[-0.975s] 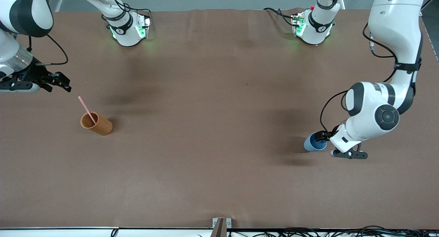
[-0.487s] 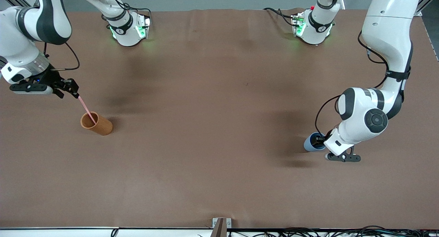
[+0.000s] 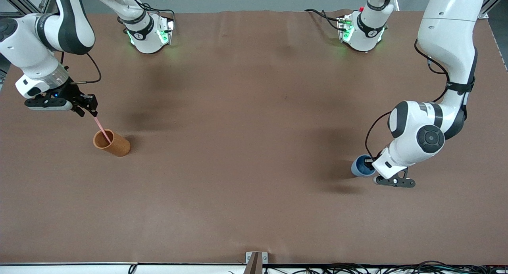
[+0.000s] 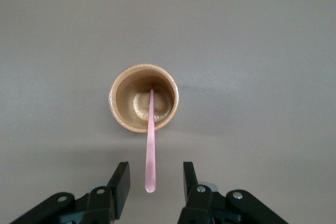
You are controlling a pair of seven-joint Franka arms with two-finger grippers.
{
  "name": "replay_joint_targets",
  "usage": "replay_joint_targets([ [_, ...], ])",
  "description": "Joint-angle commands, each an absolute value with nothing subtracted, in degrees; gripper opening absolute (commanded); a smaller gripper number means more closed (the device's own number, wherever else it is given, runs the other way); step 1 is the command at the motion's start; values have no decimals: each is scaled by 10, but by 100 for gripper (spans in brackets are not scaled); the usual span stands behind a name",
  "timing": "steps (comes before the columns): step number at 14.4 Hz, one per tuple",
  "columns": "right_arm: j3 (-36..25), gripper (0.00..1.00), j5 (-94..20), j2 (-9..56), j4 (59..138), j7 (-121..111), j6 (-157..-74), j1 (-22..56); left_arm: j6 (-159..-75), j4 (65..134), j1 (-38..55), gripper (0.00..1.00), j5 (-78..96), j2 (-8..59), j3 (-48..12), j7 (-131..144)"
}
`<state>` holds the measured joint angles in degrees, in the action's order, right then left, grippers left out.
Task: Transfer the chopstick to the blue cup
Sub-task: 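Grasp the pink chopstick with the right gripper while the left gripper grasps the cup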
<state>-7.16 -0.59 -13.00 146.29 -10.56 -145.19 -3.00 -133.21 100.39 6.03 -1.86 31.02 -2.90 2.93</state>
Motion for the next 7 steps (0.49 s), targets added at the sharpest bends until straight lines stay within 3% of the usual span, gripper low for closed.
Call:
replay_joint_targets([
  [1,-72,43,-15,-135,1482,-110,-1466,-28,-1273,988,112,0,-29,265,-27,109],
  [5,-72,28,-18,-131,1482,-109,-1466,-28,-1228,941,233,0,-28,269,-29,337],
  [7,-72,25,-34,-131,1482,-109,-1466,-28,-1228,935,283,0,-23,272,-29,418],
])
